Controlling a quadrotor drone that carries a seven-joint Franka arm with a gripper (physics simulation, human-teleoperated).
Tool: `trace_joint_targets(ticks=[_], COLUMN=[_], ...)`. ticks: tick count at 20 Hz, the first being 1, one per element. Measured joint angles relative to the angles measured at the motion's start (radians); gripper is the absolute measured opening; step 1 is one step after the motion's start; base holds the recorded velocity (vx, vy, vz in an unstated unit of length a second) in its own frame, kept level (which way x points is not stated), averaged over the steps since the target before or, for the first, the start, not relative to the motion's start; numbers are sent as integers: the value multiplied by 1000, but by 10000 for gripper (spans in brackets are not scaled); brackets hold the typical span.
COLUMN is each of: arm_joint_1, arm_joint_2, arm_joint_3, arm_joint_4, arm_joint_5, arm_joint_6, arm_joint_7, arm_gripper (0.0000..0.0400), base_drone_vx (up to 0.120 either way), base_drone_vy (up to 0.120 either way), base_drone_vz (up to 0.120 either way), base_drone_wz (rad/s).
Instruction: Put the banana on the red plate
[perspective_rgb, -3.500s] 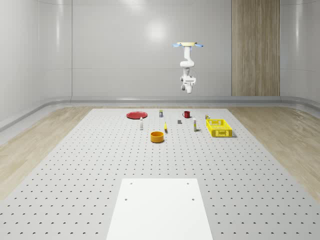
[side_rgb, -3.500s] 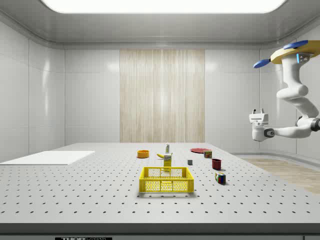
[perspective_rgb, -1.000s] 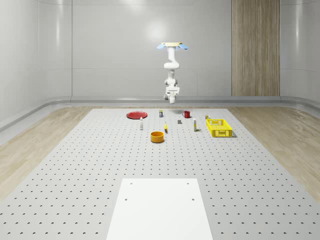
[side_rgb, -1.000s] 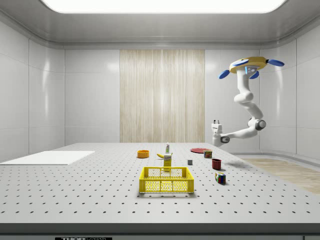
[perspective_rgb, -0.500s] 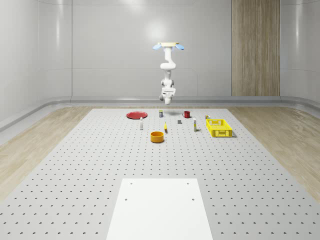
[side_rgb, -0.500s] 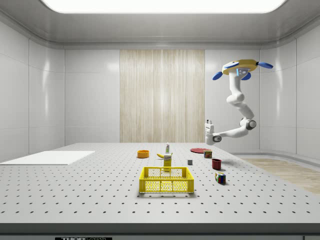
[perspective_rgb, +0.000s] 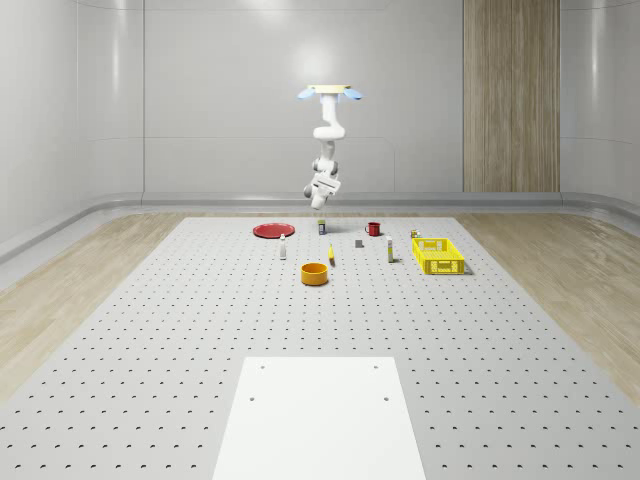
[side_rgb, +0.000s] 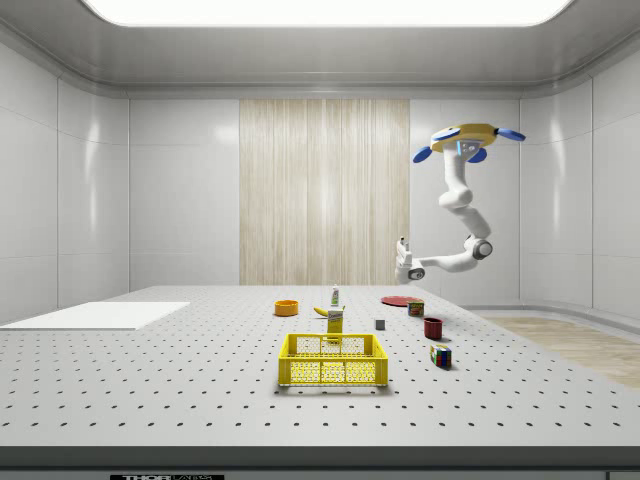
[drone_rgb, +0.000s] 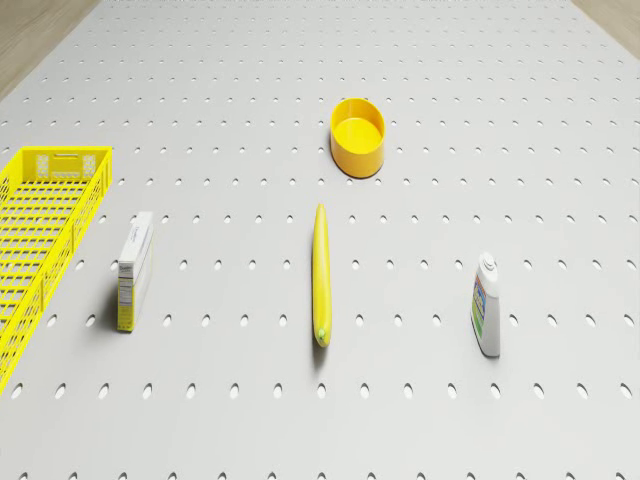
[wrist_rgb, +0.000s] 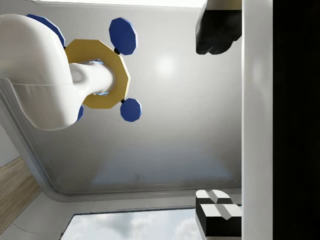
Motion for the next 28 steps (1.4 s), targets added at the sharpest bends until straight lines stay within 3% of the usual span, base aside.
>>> trace_joint_targets(ticks=[4, 9, 12, 15, 21, 28], arm_joint_1=[-68, -223, -366, -529, -777, -902], arm_joint_2=[-24, -88, -131, -171, -241, -299], arm_joint_3=[196, 511, 673, 792, 925, 986], arm_joint_4=[-104, -392, -573, -689, -772, -788], arm_joint_5=[-291, -830, -1149, -1382, -1592, -1644], arm_joint_6=[15, 24, -14, -82, -197, -235], arm_joint_7=[50, 196, 327, 455, 623, 707], arm_gripper=[400, 400, 400, 400, 400, 400], base_drone_vx=[120, 120, 120, 120, 120, 120], base_drone_vy=[0, 0, 0, 0, 0, 0], base_drone_vz=[-10, -120, -120, -120, -120, -6], base_drone_wz=[0, 0, 0, 0, 0, 0])
